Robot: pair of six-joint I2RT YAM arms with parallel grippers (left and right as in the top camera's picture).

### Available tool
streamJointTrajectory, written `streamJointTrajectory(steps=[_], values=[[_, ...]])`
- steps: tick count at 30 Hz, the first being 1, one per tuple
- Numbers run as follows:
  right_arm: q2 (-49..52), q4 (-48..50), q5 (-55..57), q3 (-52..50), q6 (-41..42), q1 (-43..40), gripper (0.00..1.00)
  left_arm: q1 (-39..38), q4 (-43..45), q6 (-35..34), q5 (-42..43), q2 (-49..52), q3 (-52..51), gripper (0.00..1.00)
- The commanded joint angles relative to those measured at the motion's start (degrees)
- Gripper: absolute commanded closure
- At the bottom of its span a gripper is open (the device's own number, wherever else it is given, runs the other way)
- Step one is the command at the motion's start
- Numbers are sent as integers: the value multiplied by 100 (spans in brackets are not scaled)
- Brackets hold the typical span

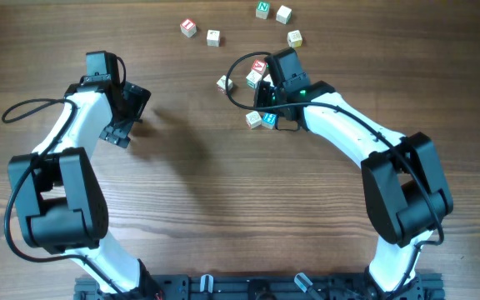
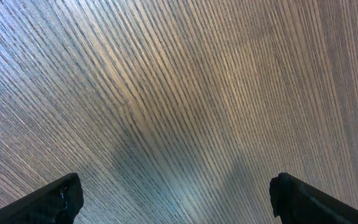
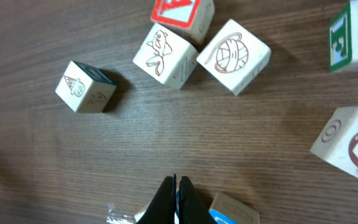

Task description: Form a circle

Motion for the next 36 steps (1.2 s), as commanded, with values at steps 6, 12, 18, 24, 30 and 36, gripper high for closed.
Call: streamJointTrajectory(steps=[6,12,18,24,30,36], values=[[149,-184,-81,140,-129,31,95,7,0,-55,22,76,17,0],[153,-291,17,140,-258,164,95,7,0,-55,22,76,17,0],[256,-271,17,133,-205,164,95,7,0,-55,22,76,17,0],[260,-313,149,133,-184,164,95,7,0,-55,22,76,17,0],[260,-411,380,133,-37,164,95,7,0,-55,22,76,17,0],[260,-426,387,133,-37,164,95,7,0,-55,22,76,17,0]])
